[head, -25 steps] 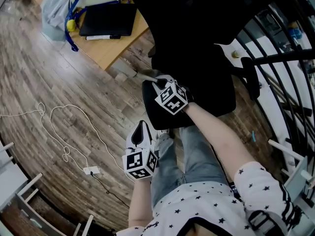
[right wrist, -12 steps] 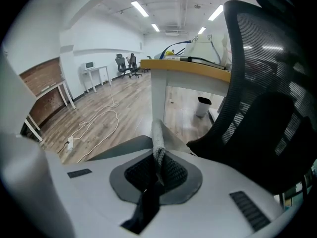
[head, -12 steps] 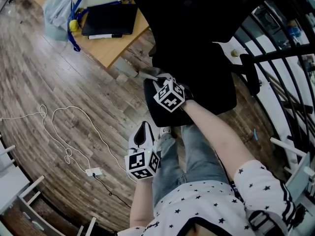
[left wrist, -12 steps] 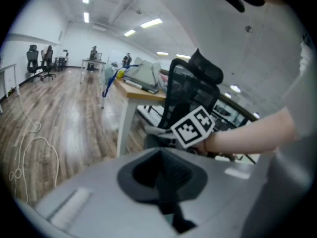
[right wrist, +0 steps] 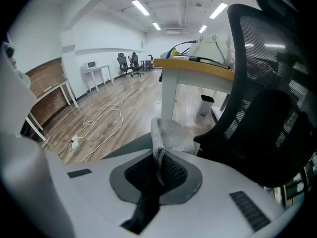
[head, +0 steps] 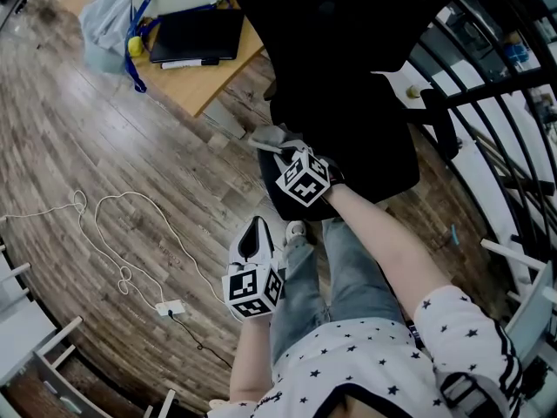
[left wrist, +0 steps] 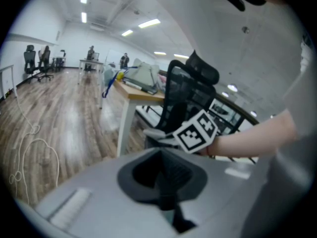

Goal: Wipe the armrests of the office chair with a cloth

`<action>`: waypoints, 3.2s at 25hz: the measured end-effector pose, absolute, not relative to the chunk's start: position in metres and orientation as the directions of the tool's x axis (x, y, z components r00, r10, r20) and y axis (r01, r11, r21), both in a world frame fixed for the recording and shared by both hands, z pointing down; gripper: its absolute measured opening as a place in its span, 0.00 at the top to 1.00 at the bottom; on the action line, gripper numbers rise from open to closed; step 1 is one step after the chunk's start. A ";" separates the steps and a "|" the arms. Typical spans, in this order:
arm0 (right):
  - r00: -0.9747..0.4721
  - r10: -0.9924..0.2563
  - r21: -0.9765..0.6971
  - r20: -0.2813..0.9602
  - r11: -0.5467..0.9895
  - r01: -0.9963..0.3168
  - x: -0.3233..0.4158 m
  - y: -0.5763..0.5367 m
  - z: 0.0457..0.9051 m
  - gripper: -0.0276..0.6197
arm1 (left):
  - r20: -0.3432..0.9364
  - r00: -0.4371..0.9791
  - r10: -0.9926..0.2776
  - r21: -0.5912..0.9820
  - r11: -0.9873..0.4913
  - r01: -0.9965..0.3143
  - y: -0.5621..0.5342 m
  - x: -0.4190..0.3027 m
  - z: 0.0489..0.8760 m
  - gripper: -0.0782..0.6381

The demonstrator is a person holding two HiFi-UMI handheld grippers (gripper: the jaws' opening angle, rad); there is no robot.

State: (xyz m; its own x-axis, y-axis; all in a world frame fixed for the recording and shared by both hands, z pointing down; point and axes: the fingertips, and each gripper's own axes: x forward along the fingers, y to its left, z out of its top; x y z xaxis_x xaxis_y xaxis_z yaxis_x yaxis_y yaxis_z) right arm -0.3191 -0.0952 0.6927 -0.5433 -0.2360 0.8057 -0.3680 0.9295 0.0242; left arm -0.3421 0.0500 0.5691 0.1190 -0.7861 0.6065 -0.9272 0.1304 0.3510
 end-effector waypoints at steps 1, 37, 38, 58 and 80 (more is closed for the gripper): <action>-0.543 -0.235 0.023 0.806 0.929 -0.368 -0.318 -0.092 0.692 0.92 | 0.605 0.121 -0.787 0.352 0.127 -0.927 0.051 -0.342 0.568 0.88; -0.541 -0.177 -0.043 0.822 0.928 -0.370 -0.266 0.041 0.690 0.92 | 0.587 0.182 -0.789 0.350 0.044 -0.936 0.083 -0.326 0.559 0.88; -0.540 -0.175 -0.044 0.823 0.929 -0.368 -0.264 0.045 0.690 0.92 | 0.588 0.183 -0.788 0.349 0.043 -0.936 0.084 -0.325 0.559 0.88; -0.520 -0.143 -0.048 0.842 0.941 -0.336 -0.235 0.097 0.694 0.92 | 0.574 0.144 -0.806 0.338 0.073 -0.938 0.103 -0.317 0.546 0.88; -0.572 -0.296 -0.008 0.765 0.884 -0.468 -0.215 0.075 0.613 0.92 | 0.514 0.274 -0.813 0.348 -0.094 -0.933 0.065 -0.292 0.512 0.88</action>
State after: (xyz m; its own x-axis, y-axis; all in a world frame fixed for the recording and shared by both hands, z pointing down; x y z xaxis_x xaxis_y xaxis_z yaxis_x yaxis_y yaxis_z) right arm -0.2153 0.0754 0.6128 -0.5724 -0.2962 0.7646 -0.4677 0.8838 -0.0077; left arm -0.2918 0.0652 0.5124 0.2737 -0.8132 0.5135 -0.9327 -0.0941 0.3481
